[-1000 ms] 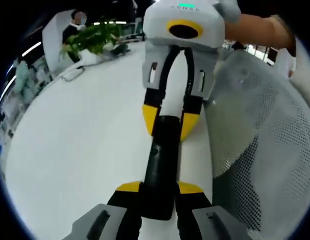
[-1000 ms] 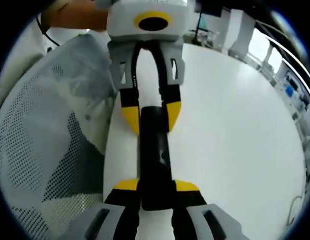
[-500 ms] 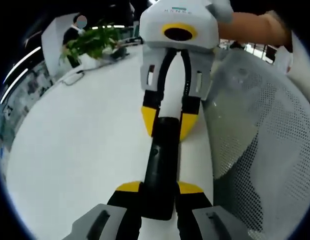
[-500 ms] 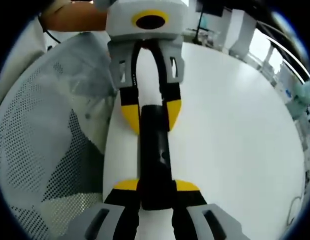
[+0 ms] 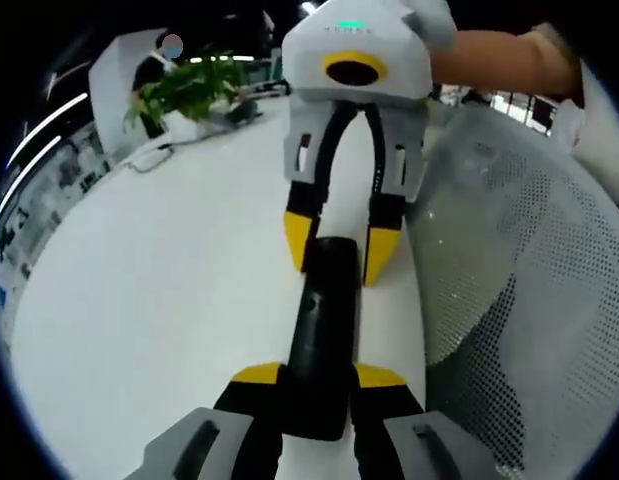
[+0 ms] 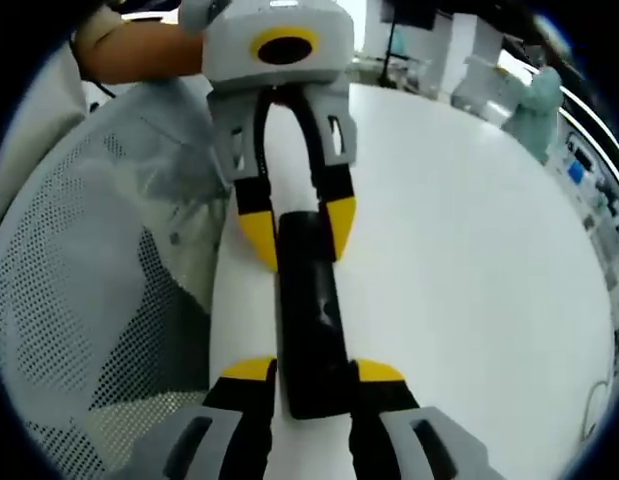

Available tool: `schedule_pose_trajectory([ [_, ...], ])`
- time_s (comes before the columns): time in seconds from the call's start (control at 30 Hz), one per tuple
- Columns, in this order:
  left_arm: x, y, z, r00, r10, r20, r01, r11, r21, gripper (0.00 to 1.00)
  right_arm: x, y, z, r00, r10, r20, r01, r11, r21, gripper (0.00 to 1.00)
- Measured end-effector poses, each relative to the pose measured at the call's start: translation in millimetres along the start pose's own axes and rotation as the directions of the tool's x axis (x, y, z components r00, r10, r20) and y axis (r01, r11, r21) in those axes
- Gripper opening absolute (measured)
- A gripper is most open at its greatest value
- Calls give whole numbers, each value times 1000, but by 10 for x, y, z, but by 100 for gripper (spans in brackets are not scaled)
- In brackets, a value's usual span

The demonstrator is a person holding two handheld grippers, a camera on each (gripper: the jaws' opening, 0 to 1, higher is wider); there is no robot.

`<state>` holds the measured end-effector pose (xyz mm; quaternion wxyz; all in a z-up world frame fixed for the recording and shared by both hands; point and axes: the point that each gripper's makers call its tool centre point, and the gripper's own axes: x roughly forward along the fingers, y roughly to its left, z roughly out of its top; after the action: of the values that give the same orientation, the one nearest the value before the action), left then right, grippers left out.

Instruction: Press the specified remote control buttons in sequence, fully releasing each button before pressing the next.

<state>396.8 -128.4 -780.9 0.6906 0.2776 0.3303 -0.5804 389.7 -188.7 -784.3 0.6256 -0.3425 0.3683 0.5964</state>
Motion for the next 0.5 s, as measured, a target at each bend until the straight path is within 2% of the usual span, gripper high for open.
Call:
schedule_pose_trajectory([
  [0.2, -4, -4, -1, 1000, 1, 11, -1, 1000, 1, 24, -88, 39, 41, 1000, 4, -2, -4, 1000, -1, 29],
  [0.5, -4, 2, -9, 1000, -1, 10, 1, 1000, 8, 24, -262, 50, 117, 1000, -5, 6, 5, 1000, -28, 18],
])
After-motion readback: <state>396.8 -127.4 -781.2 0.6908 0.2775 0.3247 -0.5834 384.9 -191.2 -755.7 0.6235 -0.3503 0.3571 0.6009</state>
